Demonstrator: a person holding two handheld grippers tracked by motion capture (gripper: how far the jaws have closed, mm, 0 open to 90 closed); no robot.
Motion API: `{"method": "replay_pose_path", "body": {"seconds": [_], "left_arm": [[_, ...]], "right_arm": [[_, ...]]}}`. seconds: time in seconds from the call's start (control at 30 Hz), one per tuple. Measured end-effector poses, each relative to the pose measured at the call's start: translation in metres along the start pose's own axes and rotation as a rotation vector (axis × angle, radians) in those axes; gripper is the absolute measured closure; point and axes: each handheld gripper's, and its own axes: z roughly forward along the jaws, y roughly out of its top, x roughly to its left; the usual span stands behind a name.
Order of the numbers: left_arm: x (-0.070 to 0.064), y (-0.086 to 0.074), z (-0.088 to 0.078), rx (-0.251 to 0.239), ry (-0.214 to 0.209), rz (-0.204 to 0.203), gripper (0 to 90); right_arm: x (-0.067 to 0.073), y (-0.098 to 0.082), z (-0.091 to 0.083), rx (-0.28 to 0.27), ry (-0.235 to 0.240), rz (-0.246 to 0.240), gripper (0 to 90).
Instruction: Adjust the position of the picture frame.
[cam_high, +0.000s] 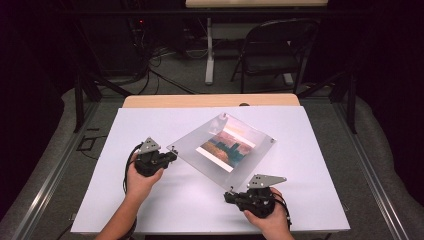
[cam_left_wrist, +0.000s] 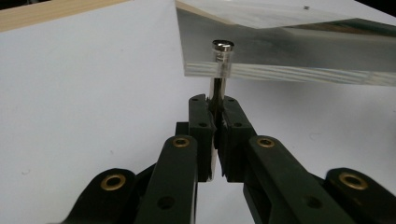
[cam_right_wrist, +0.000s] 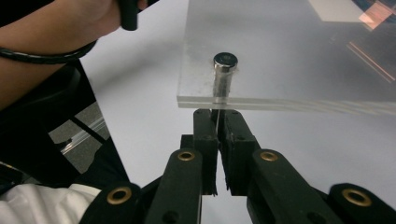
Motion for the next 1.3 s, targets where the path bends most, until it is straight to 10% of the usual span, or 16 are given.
{"method": "replay_pose_path", "body": {"seconds": [1.3], "left_arm": [[-0.032,-0.022,-0.011,0.013,-0.106,-0.045,85.6]], "right_arm": [[-0.071,0.009,-0.013,-0.039,-0.204,0.11,85.1]]}}
